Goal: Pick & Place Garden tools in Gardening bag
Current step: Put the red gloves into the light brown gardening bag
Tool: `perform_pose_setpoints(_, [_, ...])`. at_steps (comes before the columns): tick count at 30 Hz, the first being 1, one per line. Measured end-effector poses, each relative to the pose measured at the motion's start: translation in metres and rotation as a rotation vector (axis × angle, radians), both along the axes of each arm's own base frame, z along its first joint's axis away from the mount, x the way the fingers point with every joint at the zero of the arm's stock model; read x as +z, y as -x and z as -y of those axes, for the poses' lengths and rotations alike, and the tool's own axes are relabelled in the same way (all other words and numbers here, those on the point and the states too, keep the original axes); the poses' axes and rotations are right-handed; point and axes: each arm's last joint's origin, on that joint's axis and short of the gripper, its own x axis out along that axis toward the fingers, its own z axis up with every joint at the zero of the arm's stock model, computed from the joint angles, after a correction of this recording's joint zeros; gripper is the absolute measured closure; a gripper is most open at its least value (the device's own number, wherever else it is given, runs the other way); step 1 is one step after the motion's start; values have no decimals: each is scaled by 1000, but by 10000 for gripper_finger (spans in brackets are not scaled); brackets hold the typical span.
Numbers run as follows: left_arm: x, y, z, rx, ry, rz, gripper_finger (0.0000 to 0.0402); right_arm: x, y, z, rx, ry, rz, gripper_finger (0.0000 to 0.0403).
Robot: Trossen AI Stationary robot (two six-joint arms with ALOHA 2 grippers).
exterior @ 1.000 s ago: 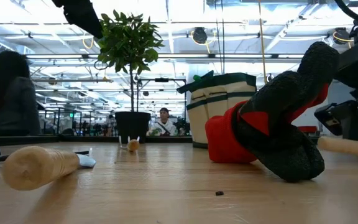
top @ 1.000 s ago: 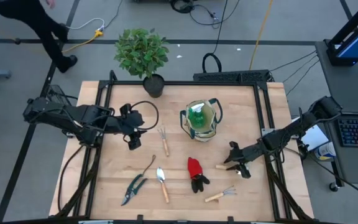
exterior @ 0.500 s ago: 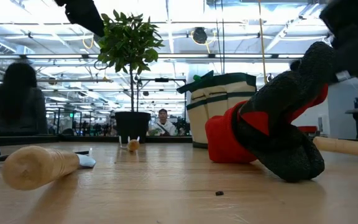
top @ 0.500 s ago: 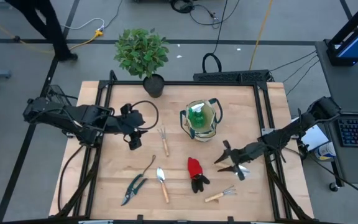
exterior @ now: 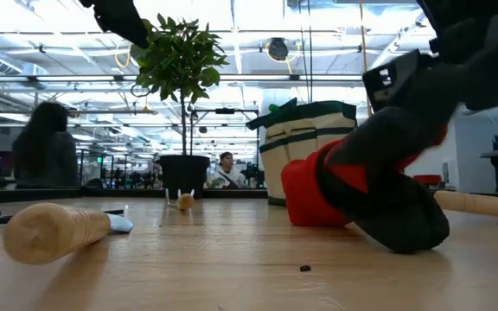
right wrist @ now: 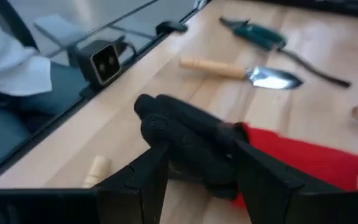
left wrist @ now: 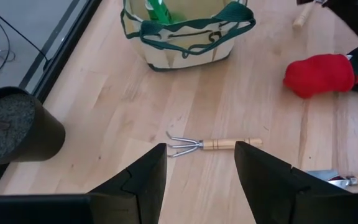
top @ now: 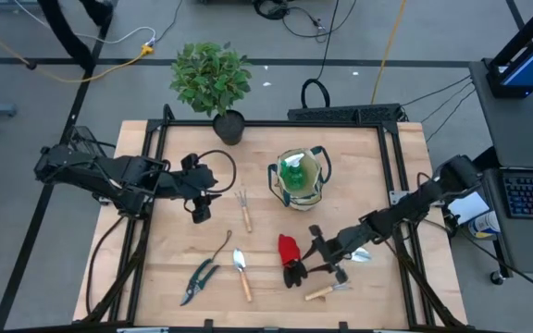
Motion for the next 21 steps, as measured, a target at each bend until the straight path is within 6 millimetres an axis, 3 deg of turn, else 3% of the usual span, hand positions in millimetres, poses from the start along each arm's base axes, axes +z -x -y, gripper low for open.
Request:
perform_pose_setpoints(6, [0, 0, 1, -31, 34, -7, 206, -17, 0, -1, -1, 92, -76, 231])
perform_pose_setpoints(14, [-1, 0, 2, -53, 56, -13, 206, -15, -3, -3, 28, 473, 157, 231])
perform_pose_setpoints(17, [-1, 0, 2, -53, 56, -13, 206, -12, -7, 1, 66, 523, 213, 231])
perform_pose_setpoints(21, [-1, 0, 2, -53, 57, -13, 206, -19, -10, 14, 102, 552, 150, 231])
